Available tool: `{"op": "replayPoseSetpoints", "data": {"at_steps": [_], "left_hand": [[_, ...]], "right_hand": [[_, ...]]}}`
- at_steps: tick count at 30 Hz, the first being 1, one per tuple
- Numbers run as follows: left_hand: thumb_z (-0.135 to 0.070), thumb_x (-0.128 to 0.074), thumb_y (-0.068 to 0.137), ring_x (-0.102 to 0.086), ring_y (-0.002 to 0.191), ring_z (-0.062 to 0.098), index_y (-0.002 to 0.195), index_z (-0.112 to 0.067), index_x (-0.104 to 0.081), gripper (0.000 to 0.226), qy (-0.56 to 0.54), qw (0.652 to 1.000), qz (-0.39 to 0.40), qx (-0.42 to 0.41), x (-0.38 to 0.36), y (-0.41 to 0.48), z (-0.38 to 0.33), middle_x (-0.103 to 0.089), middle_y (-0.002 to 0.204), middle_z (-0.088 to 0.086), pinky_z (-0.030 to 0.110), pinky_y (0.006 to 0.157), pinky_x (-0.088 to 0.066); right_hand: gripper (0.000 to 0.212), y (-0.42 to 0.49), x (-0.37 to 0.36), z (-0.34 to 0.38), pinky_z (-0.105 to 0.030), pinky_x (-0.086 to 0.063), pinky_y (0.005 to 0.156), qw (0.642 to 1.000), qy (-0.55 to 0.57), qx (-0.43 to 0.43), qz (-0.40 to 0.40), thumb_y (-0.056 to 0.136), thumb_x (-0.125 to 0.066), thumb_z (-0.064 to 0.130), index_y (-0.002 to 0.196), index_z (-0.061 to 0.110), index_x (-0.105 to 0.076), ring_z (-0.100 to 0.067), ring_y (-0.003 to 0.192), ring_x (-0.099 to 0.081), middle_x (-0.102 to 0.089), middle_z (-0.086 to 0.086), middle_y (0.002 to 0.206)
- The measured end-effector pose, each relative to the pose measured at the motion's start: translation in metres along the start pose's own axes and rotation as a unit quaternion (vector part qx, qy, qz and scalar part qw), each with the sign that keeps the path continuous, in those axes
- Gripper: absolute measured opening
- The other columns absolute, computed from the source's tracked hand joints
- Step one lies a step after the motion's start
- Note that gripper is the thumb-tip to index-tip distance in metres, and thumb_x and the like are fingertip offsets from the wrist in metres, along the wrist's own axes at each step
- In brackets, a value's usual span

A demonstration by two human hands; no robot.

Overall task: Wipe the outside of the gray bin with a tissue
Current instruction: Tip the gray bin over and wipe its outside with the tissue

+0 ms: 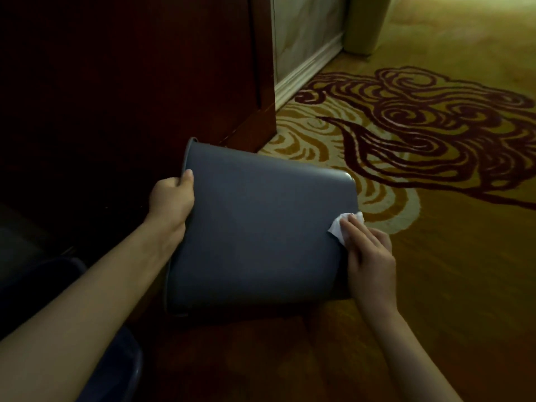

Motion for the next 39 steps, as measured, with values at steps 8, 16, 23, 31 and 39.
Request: {"op": "replayPoseSetpoints", "data": {"at_steps": [8,16,23,31,39], "left_hand": [[-0.039,-0.037,0.095,-0.06,0.09,0.012,0.087,-0.033,-0.055,0.021,-0.115,0.987,0.011,-0.11,0.019,-0.039,0.0,-0.062,0.094,-0.007,0.028,0.073,-0.046],[-0.06,-0.046,0.077,-0.057,0.099,-0.012,0.102,-0.07,-0.046,0.027,-0.111,0.966,0.224,-0.066,0.028,-0.062,0.06,-0.062,0.105,-0.036,0.009,0.07,-0.05],[-0.048,-0.059,0.076,-0.059,0.11,0.005,0.109,-0.056,-0.055,0.034,-0.087,0.947,0.31,-0.019,0.042,-0.07,0.07,-0.064,0.117,-0.02,0.023,0.084,-0.052],[-0.054,-0.059,0.072,-0.066,0.101,0.022,0.112,-0.03,-0.06,0.047,-0.21,0.915,0.335,0.079,0.063,-0.059,0.031,-0.071,0.11,0.001,0.035,0.072,-0.056],[-0.02,-0.054,0.089,-0.066,0.076,0.031,0.111,-0.006,-0.056,0.026,-0.217,0.939,0.161,0.213,0.036,-0.06,-0.008,-0.067,0.089,0.016,0.038,0.048,-0.05]], "right_hand": [[0.034,0.011,0.014,0.028,-0.032,-0.047,0.094,0.977,0.187,-0.099,-0.005,0.093,-0.048,0.016,0.125,0.02,-0.054,-0.01,0.116,-0.052,-0.058,-0.004,0.128],[0.037,0.021,0.008,0.085,-0.01,-0.034,0.088,0.993,0.106,0.032,-0.025,0.092,-0.048,0.01,0.128,0.015,-0.052,-0.007,0.123,-0.042,-0.054,0.0,0.133],[0.045,0.043,-0.04,0.137,-0.044,-0.03,0.107,0.981,-0.058,0.149,0.113,0.092,-0.048,0.013,0.137,0.018,-0.041,-0.024,0.136,-0.028,-0.041,-0.004,0.146],[0.049,0.001,-0.02,0.123,-0.05,-0.043,0.099,0.983,-0.048,0.157,0.085,0.085,-0.051,0.013,0.134,0.017,-0.046,-0.027,0.129,-0.04,-0.052,-0.003,0.137],[0.05,-0.02,-0.001,0.12,-0.042,-0.045,0.095,0.985,0.003,0.167,0.051,0.079,-0.063,-0.003,0.127,0.01,-0.054,-0.026,0.119,-0.047,-0.06,-0.007,0.128]]}}
Point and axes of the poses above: each hand's wrist, its own y-axis towards the middle knuckle, its own x-axis out of the back of the hand, z = x × y, the point moved 7 cm from there along y, towards the middle knuckle
